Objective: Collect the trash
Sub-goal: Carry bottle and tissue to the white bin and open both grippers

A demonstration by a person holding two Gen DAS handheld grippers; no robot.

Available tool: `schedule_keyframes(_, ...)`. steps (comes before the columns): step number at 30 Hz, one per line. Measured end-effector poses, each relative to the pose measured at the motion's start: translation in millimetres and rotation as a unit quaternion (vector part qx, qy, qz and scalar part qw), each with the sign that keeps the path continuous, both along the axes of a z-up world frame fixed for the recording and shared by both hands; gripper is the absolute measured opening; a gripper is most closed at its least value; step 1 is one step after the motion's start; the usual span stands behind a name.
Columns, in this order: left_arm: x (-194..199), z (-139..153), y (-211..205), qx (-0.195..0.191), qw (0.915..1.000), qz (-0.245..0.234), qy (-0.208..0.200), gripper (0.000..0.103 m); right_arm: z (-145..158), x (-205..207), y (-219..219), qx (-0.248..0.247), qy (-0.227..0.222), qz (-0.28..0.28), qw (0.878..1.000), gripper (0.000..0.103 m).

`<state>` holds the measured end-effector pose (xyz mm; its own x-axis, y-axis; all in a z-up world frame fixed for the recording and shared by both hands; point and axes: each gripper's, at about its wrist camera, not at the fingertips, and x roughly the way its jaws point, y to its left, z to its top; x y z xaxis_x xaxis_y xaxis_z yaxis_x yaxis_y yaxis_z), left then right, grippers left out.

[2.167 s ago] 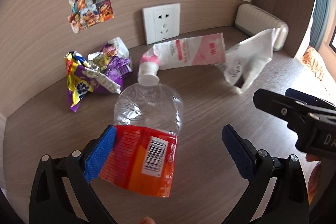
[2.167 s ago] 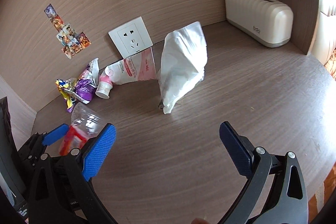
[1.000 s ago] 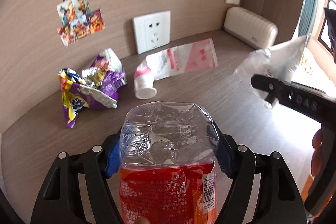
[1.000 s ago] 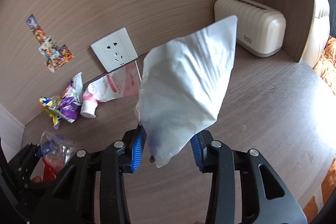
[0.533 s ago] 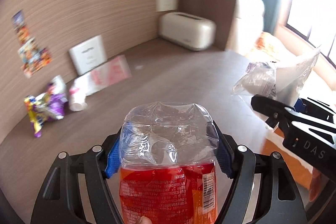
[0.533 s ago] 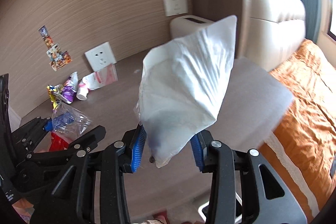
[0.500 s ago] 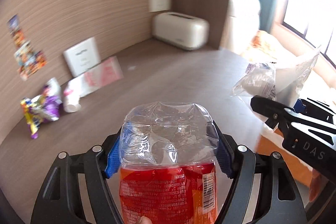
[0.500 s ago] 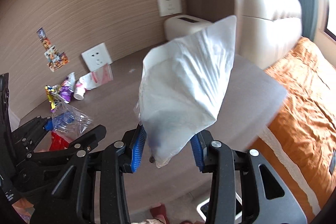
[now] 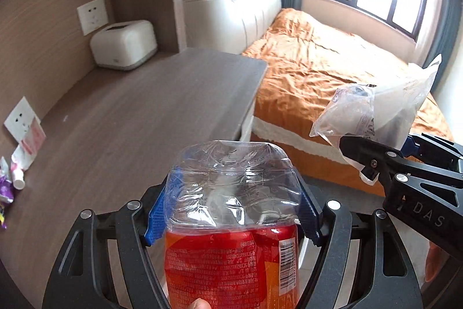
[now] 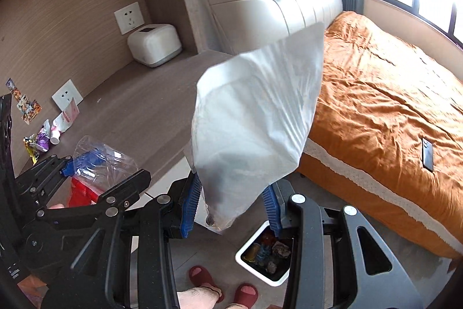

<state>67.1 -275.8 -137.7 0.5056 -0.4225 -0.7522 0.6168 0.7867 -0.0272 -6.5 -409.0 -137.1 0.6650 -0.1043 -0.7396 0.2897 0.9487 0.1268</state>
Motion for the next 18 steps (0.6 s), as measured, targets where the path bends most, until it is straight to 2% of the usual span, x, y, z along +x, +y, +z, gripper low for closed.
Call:
schedule_keyframes(10, -37.2, -35.2, -52.0, 0.019, 0.9965, -0.076, 0.03, 0.072, -22.8, -43.0, -39.0, 0.005, 0.029, -0.068, 0.997, 0.042)
schedule_keyframes(18, -45.8, -91.3, -73.0, 0.049, 0.991, -0.106, 0.067, 0.072, -63.0, -59.3, -54.3, 0.011, 0.069, -0.101, 0.992, 0.042)
